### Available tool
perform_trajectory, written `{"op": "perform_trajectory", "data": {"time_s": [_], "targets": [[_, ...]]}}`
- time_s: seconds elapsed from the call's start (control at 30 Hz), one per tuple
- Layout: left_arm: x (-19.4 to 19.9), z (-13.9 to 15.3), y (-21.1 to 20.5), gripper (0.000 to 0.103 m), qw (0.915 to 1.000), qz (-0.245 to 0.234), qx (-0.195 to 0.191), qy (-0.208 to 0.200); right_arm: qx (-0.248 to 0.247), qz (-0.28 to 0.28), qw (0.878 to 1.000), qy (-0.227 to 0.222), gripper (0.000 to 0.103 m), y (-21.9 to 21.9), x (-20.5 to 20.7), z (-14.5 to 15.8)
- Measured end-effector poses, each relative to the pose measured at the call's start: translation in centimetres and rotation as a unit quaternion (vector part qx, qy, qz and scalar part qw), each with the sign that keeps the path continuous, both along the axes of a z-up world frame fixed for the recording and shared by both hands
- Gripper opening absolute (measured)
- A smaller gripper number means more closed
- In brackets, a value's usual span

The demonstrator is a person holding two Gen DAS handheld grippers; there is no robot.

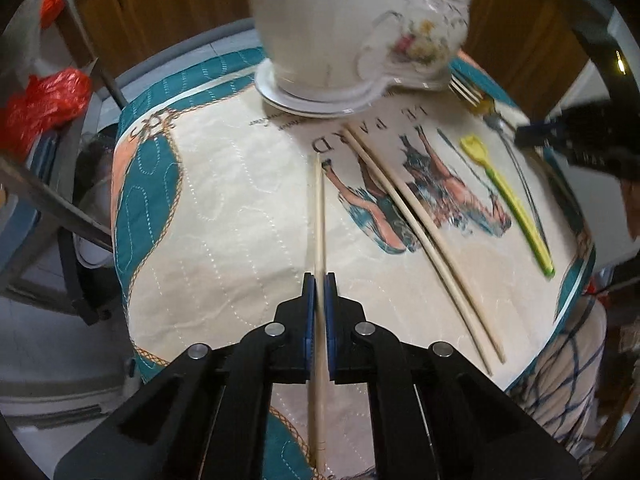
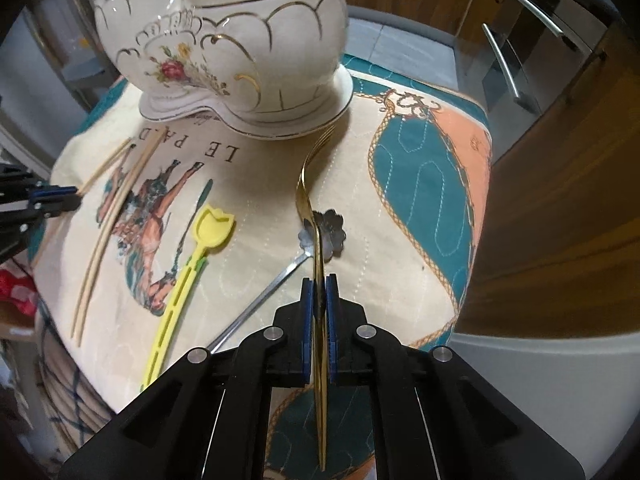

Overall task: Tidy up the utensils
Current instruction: 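Grasp a chopstick with left tool while right tool grasps the gold fork and lifts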

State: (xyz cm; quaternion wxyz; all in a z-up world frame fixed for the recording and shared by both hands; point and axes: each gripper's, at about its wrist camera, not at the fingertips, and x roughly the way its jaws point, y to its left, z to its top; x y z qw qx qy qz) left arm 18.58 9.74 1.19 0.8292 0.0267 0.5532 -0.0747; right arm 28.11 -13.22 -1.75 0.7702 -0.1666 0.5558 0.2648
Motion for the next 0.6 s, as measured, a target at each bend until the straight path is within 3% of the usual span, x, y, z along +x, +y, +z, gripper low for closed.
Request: {"op": "perform_trajectory", "data": {"time_s": [0.2,0.37,0.6], "targets": [[-0.6,1.7,1.5,0.005,0.9972,0.040,-0.033,-0.054,0.081,-0.011,0.997,0.008,0.007,-2.3,-1.1,1.0],[-1.2,3.0,1.6,0.004,0.9937,0.048,-0.040,-0.093,0.180,-0.019,0.983,0.023,0.007,-4.5,-2.1,1.7],[-1.9,5.3,-0.1,0.005,0.9868,0.041,-0.033,-0.153,0.225,-0.019,0.974,0.012,0.007,-5.3,-3.6,2.4]]}}
